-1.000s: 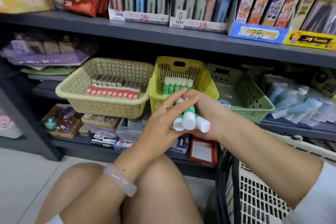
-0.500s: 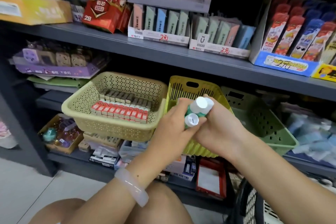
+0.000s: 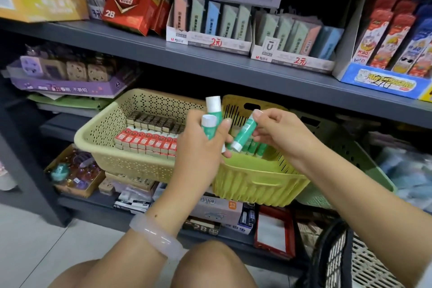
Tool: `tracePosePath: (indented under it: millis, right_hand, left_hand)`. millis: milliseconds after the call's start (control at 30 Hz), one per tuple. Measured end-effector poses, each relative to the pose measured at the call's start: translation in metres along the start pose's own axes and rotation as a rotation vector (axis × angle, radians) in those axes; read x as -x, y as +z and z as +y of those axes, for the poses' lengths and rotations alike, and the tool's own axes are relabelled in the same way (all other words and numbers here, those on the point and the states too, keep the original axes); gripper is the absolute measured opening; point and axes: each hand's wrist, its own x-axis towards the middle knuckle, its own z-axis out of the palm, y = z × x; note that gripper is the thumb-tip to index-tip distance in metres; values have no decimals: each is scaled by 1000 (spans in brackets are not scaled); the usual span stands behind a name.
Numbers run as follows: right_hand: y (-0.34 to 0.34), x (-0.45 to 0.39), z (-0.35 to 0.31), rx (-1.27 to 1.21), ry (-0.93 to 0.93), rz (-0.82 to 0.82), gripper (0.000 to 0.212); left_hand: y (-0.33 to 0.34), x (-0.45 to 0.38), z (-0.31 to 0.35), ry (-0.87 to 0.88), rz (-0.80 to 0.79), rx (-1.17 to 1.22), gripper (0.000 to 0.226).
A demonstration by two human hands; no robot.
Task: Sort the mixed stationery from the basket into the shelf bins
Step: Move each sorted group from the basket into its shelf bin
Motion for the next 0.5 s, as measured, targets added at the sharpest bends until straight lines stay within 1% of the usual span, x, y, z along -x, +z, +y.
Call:
tracePosePath:
  millis: [67,100,167,200,233,333,400,500]
  right_hand:
    - [-3,-18,6,152,5,28,15]
    - [-3,-26,10,302,-6,26,16]
    - [-1,-39,18,700,-39,-16,21]
    - [3,-43,21,851,-52,-45,23]
    - [6,-46,24,936,-53,-75,22]
    - [15,-54,29,1028,-44,-123,21]
    - [18,-59,32,1064,-47,-130,20]
    - [23,-64,37,1134,-40,-117,29]
  left_hand:
    - [-6,-5,-1,-59,24,40,15]
    - [-9,-6,-1,-74,33,40,16]
    - [-13,-8,-3,-92,58,19,17]
    - [-15,-9,-4,-97,70,9,18]
    - [-16,-9,-5,-103,76,6,18]
    - [-16,-11,-7,-103,80,-12,16]
    - [-16,-12,-10,-84,87,-71,15]
    - [-13,-13,-14,-60,93,-174,17]
